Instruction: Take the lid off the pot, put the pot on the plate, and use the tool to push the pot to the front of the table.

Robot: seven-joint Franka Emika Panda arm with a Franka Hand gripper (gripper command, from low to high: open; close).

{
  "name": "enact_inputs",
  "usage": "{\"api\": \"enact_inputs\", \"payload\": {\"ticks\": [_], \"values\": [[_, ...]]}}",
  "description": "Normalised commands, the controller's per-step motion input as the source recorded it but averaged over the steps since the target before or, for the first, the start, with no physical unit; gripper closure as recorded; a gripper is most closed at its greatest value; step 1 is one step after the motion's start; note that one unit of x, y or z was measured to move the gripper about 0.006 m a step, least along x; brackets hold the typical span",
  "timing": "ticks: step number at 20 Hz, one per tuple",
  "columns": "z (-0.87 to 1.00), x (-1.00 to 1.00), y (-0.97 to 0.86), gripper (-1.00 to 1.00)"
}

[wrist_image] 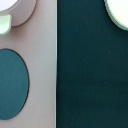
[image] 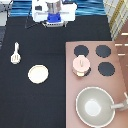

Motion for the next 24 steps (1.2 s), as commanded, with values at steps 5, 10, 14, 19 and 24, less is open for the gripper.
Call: {"api": "enact_inputs", "payload": {"ticks": [5, 10, 14, 19, 24], "values": [[0.21, 0.25, 0.1, -1.0], [0.74, 0.72, 0.56, -1.0], [0.73, 0.89, 0.56, -1.0], [0.56, 0.99, 0.5, -1.0], [0.46, 1.0, 0.44, -1.0]]}}
